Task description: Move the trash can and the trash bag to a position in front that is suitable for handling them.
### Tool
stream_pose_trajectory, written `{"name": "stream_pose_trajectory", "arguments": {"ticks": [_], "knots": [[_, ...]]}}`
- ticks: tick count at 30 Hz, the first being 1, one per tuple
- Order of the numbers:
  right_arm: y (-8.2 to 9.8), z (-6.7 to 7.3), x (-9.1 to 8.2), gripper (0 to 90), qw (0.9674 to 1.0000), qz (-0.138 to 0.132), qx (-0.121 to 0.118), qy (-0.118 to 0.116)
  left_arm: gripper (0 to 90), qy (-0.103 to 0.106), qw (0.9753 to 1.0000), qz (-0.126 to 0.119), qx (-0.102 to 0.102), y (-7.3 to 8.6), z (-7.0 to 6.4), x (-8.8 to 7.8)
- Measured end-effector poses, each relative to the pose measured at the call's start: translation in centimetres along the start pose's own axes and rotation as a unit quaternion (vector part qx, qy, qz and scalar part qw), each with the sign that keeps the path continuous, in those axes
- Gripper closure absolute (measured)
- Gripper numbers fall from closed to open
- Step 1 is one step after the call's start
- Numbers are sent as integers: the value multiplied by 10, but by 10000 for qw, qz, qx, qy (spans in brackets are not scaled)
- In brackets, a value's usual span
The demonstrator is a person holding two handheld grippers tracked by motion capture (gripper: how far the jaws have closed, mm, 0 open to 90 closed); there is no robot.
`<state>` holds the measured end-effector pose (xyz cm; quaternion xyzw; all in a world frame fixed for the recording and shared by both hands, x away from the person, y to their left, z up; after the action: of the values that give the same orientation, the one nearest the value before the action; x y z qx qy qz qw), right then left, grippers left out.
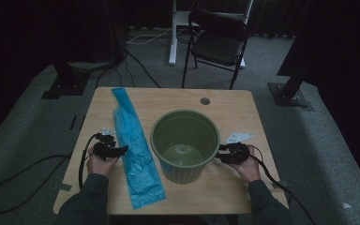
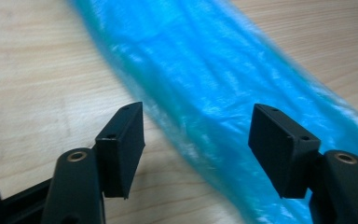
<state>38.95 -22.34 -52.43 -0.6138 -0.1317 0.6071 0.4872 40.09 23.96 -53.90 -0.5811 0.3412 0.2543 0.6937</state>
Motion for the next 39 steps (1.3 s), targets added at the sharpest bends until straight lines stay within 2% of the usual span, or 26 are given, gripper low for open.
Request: {"name": "stream_pose_trajectory", "arguments": {"ticks": [2, 3, 6, 13, 16, 17, 19, 22, 24, 27, 34, 39], "knots": [[0, 0, 0, 566, 10000, 6, 3, 1, 332, 0, 10000, 36, -64, 0, 1, 1], [1, -1, 0, 566, 10000, 18, 13, -4, 325, 135, 9996, 174, -166, 2, 1, 4], [1, -1, 1, 566, 10000, 35, 19, -15, 315, 179, 9994, 292, -90, 3, -4, 9], [2, -1, 3, 566, 10000, 77, 26, -21, 320, 283, 9994, 174, 72, -7, -19, 18], [2, -1, 3, 566, 10000, 92, 21, -29, 318, 255, 9993, 94, 260, -13, -29, 23], [2, -1, 4, 566, 9999, 96, 21, -29, 315, 218, 9989, 56, 413, -14, -35, 24], [3, -1, 5, 566, 9999, 123, 28, -36, 303, 148, 9974, -25, 710, -16, -45, 26], [3, -1, 5, 566, 9999, 153, 46, -41, 297, 136, 9948, -122, 1000, -17, -56, 28], [3, 0, 5, 566, 9999, 144, 39, -42, 294, 142, 9935, -173, 1119, -19, -61, 29], [3, 0, 4, 566, 9999, 136, 36, -38, 303, 189, 9930, -223, 1142, -21, -64, 31], [4, 0, 4, 566, 9999, 151, 47, -50, 557, 202, 9934, -297, 1091, -24, -63, 31], [4, 0, 5, 566, 9998, 166, 59, -59, 712, 298, 9922, -302, 1169, -26, -63, 32]]}}
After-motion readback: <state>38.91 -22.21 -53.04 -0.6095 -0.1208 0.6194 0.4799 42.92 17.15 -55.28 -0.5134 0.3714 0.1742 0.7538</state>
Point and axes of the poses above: each handheld gripper's, and its own axes: x roughly forward along the jaws, y roughly out of its underside, z roughly to its left, the point moved 3 cm from there along x, roughly forward along the jaws, and after that the axes turned 15 degrees about -y, right-handed, at the moved point
